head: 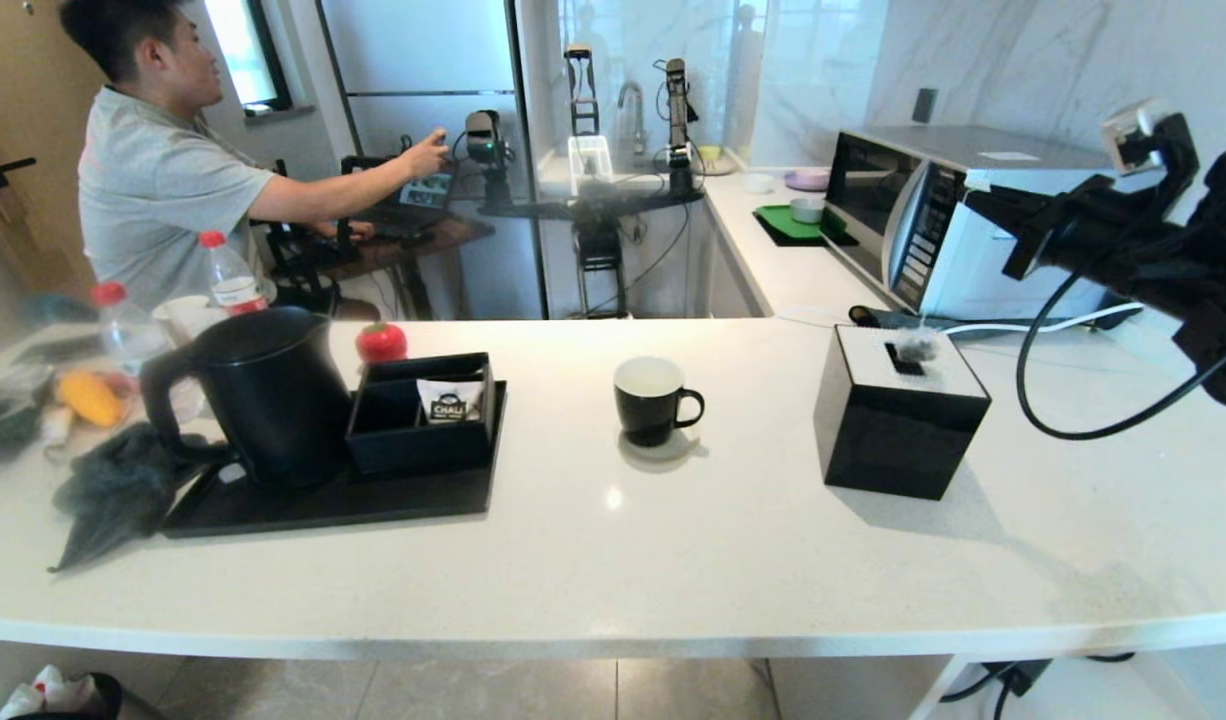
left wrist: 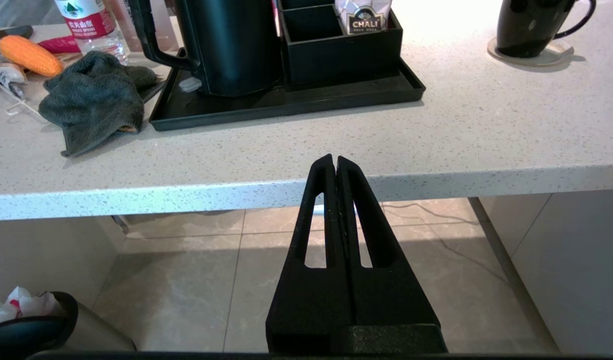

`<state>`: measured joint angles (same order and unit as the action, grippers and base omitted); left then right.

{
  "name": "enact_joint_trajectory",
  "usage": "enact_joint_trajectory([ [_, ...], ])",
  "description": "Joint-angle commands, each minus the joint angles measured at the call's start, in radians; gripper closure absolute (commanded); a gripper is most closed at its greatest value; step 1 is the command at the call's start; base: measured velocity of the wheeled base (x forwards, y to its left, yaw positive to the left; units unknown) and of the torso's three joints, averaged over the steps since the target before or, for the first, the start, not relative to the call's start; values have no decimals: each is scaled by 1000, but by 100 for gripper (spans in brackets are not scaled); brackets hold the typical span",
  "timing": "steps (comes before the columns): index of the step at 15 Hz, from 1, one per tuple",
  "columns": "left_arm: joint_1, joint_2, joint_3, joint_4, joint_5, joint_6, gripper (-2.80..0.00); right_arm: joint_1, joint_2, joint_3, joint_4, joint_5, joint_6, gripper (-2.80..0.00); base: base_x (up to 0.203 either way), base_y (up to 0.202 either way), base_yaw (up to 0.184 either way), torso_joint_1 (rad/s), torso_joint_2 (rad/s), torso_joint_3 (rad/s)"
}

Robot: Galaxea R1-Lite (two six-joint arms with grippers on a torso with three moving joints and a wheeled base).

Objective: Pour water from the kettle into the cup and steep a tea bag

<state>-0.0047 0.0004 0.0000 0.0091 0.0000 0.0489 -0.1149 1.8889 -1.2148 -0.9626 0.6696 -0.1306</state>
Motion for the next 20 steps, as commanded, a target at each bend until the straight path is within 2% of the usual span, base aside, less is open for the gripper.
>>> enact_joint_trajectory([
  [1, 0, 0, 0, 0, 0, 0, 0, -2, -35, 50, -14, 4, -3, 0, 0, 0, 0, 0, 0, 0],
  [4, 0, 0, 0, 0, 0, 0, 0, -13, -64, 139, -27, 4, -8, 0, 0, 0, 0, 0, 0, 0],
  [6, 0, 0, 0, 0, 0, 0, 0, -15, -63, 188, -81, 4, -5, 0, 0, 0, 0, 0, 0, 0],
  [12, 0, 0, 0, 0, 0, 0, 0, -11, -8, 107, -78, 16, -1, 0, 0, 0, 0, 0, 0, 0],
  [14, 0, 0, 0, 0, 0, 0, 0, -12, -2, 126, -86, 15, -3, 0, 0, 0, 0, 0, 0, 0],
  [18, 0, 0, 0, 0, 0, 0, 0, -11, 0, 254, -120, 13, -17, 0, 0, 0, 0, 0, 0, 0],
  [20, 0, 0, 0, 0, 0, 0, 0, -11, 28, 322, -217, 14, -15, 0, 0, 0, 0, 0, 0, 0],
])
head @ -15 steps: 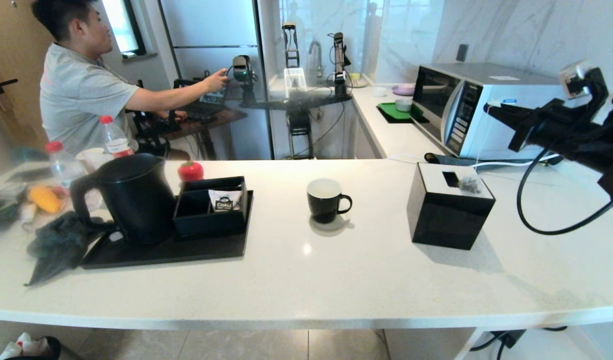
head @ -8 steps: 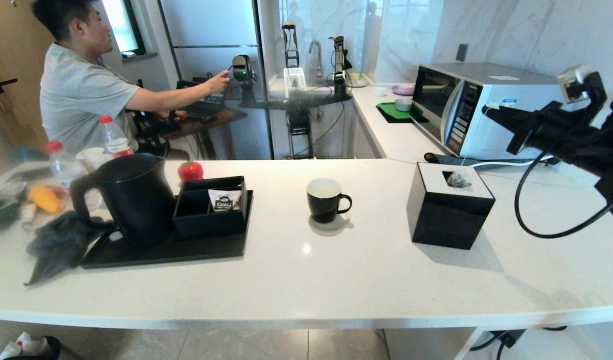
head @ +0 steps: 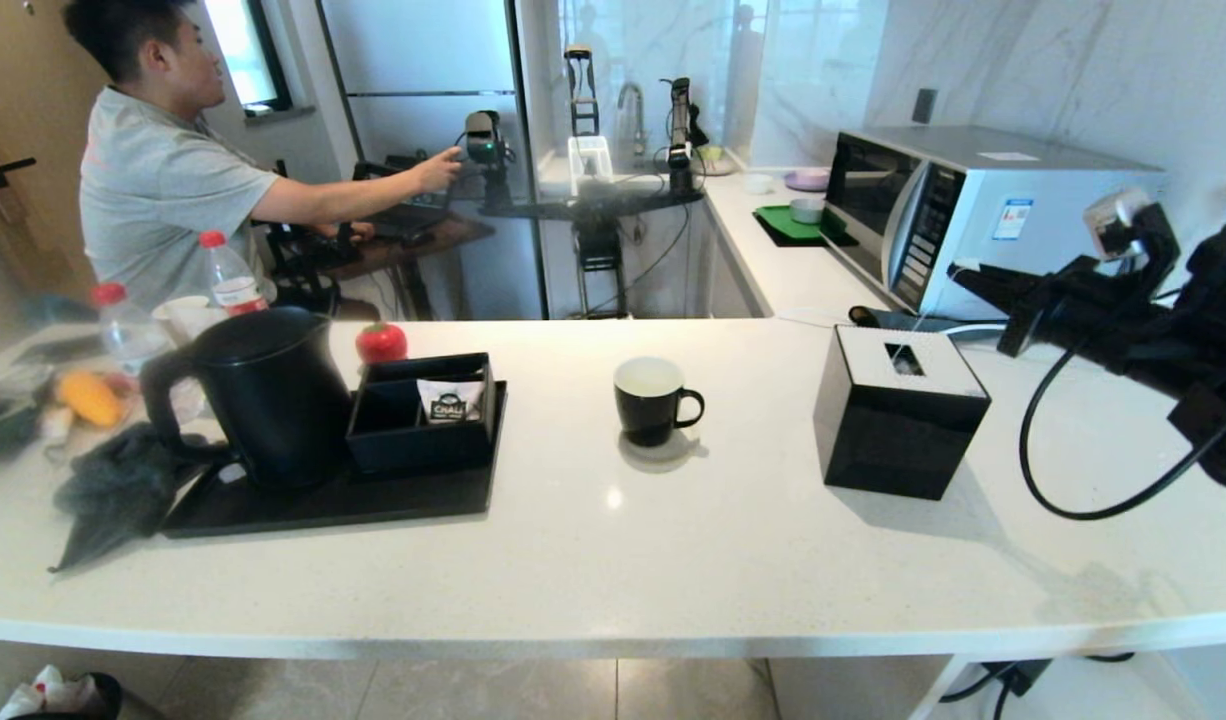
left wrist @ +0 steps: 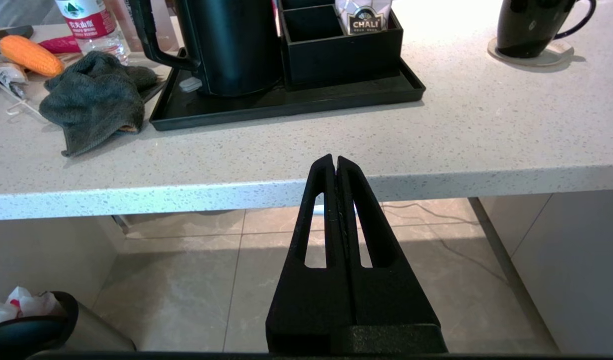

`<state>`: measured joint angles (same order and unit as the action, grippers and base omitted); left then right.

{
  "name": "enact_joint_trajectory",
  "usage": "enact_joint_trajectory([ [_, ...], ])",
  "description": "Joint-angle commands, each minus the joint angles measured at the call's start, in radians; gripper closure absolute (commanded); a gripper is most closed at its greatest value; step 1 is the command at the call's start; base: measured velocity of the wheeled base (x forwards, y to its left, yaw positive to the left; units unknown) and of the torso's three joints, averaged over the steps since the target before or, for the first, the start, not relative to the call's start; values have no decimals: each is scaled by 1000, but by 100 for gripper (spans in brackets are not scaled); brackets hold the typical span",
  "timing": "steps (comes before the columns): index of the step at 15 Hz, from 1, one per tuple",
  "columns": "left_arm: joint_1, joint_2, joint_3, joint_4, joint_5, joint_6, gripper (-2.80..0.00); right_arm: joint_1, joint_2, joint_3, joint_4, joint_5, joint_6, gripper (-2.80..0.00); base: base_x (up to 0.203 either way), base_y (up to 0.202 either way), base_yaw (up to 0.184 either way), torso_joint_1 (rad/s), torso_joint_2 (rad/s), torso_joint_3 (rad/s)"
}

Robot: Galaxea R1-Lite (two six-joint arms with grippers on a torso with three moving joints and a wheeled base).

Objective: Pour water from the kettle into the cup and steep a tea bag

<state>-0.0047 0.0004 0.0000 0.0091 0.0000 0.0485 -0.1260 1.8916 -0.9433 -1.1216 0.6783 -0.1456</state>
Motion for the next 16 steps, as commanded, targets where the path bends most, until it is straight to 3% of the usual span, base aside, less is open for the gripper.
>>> enact_joint_trajectory([
  [1, 0, 0, 0, 0, 1, 1, 0, 0, 38, 74, -90, 6, 1, 0, 0, 0, 0, 0, 0, 0],
  [13, 0, 0, 0, 0, 0, 1, 0, 2, 29, 150, -101, 6, -1, 0, 0, 0, 0, 0, 0, 0],
  [14, 0, 0, 0, 0, 0, 1, 0, 2, 32, 150, -101, 6, -14, -129, 0, 0, 0, 0, 0, 0],
  [15, 0, 0, 0, 0, 0, 1, 0, 0, 35, 150, -100, 4, -33, -280, 0, 0, 0, 0, 0, 0],
  [16, 0, 0, 0, 0, 0, 1, 0, 0, 37, 145, -92, 4, -57, -280, 0, 0, 0, 0, 0, 0],
])
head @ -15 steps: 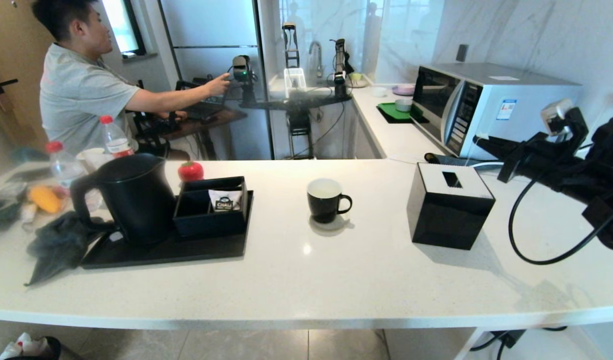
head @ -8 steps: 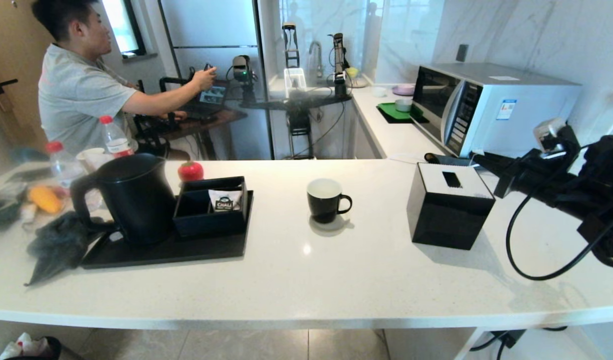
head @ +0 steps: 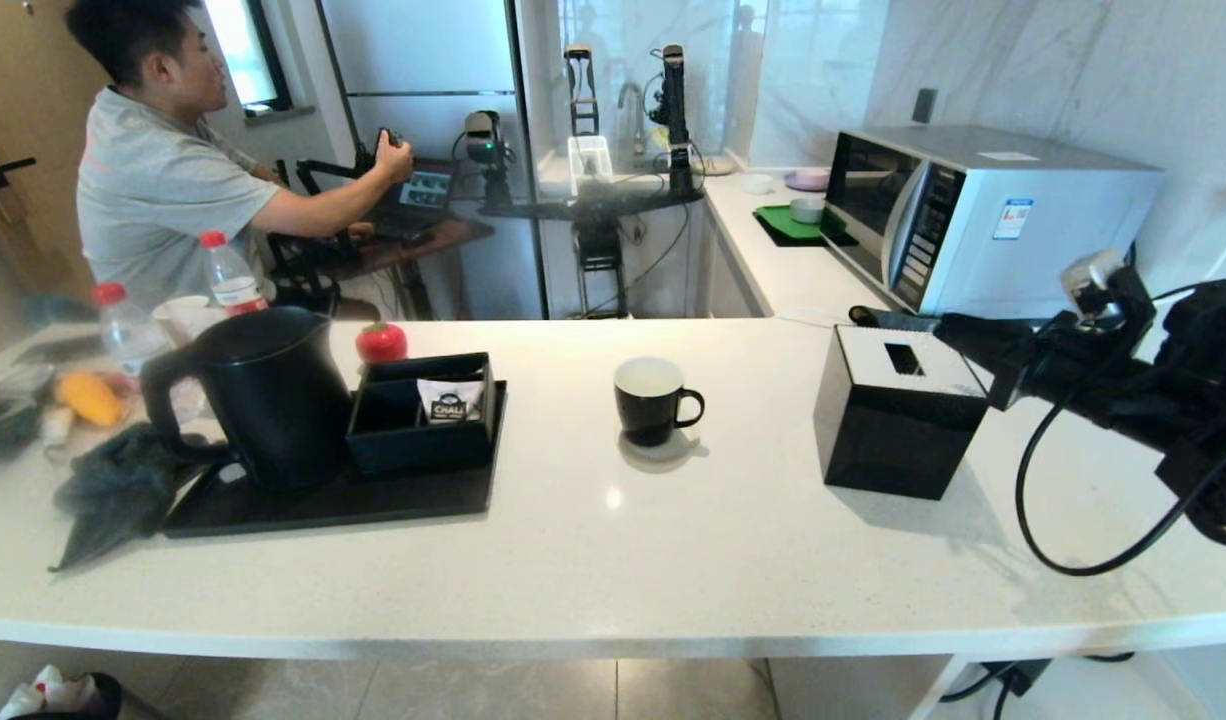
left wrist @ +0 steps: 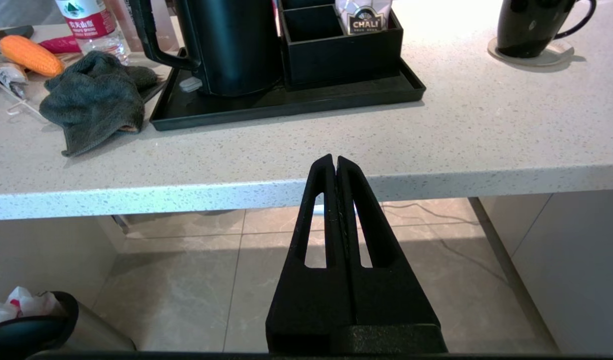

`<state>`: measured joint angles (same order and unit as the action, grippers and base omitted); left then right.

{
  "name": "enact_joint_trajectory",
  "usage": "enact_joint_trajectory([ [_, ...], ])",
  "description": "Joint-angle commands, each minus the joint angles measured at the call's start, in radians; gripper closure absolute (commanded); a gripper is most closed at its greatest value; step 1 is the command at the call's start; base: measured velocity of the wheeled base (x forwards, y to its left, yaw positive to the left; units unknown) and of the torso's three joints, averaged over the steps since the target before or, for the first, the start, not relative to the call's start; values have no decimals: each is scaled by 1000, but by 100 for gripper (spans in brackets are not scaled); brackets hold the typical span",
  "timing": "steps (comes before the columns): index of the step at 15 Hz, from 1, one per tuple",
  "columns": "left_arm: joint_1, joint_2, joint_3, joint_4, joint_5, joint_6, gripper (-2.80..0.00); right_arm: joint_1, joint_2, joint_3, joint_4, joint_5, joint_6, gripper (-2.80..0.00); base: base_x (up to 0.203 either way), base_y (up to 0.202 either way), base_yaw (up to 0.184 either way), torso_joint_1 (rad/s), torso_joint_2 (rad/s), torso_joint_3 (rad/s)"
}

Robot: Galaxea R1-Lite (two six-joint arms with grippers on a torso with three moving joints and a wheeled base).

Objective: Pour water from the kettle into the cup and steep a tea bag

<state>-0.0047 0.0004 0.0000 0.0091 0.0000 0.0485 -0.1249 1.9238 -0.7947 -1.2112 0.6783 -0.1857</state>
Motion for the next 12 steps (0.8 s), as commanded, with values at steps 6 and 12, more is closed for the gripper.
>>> enact_joint_trajectory([
  [6, 0, 0, 0, 0, 0, 1, 0, -80, 40, -87, 58, -8, -184, -280, 0, 0, 0, 0, 0, 0],
  [12, 0, 0, 0, 0, 1, 1, 0, -239, 38, -123, 97, -34, -170, -280, 0, 0, 0, 0, 0, 0],
])
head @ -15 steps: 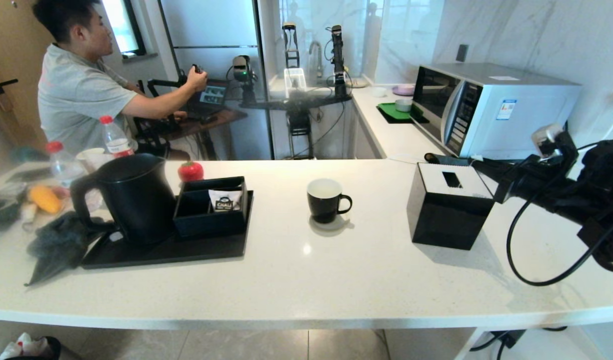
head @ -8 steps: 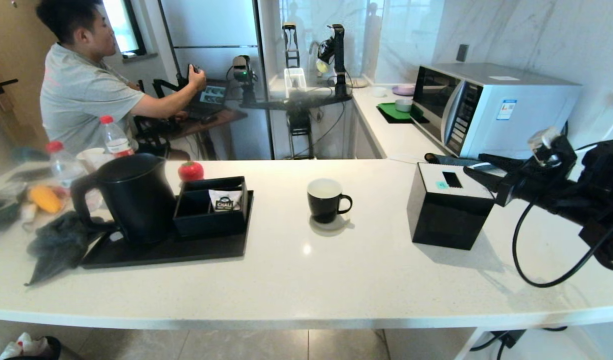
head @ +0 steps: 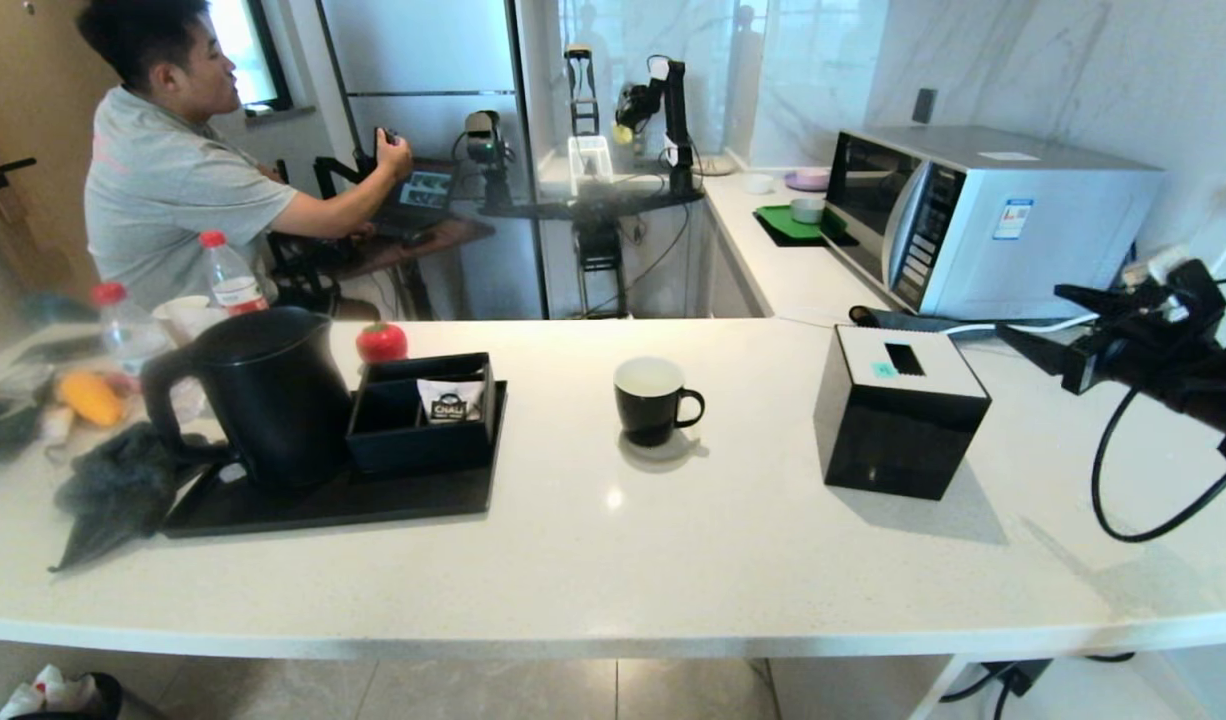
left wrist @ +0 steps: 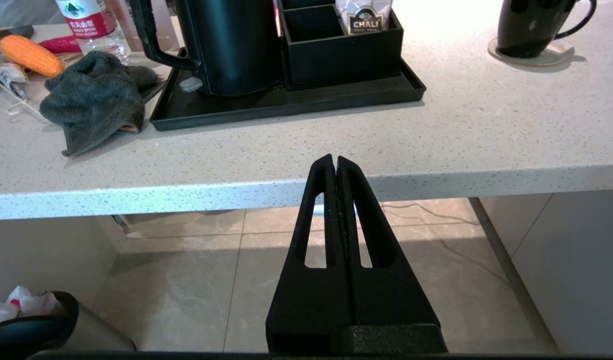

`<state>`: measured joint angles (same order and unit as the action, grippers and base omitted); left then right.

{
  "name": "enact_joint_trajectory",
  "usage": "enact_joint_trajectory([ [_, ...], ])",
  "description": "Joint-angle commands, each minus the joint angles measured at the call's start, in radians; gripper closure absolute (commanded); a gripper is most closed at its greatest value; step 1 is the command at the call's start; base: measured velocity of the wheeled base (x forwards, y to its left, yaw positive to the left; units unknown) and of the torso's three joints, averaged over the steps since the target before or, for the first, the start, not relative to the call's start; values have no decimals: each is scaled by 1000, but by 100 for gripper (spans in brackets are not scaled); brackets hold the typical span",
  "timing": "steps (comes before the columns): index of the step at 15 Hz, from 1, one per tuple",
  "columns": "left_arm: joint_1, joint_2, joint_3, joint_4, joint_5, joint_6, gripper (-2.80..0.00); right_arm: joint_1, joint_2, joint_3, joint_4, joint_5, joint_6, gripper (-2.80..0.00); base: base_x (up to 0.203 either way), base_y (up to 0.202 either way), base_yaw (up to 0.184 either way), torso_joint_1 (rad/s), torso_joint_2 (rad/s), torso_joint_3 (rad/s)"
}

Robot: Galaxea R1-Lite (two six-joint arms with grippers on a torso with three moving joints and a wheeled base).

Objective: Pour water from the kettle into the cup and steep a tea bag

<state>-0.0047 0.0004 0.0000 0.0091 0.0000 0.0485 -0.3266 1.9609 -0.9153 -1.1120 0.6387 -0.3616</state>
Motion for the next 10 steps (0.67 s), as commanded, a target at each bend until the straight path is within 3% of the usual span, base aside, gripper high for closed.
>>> enact_joint_trajectory([
  [1, 0, 0, 0, 0, 0, 1, 0, -54, -4, 0, 0, 5, 33, -280, 0, 0, 0, 0, 0, 0],
  [5, 0, 0, 0, 0, 0, 1, 0, -104, -77, 48, 64, -4, 121, -280, 0, 0, 0, 0, 0, 0],
  [10, 0, 0, 0, 0, 1, 1, 0, -158, -288, 173, 238, -141, 307, -280, 0, 0, 0, 0, 0, 0],
])
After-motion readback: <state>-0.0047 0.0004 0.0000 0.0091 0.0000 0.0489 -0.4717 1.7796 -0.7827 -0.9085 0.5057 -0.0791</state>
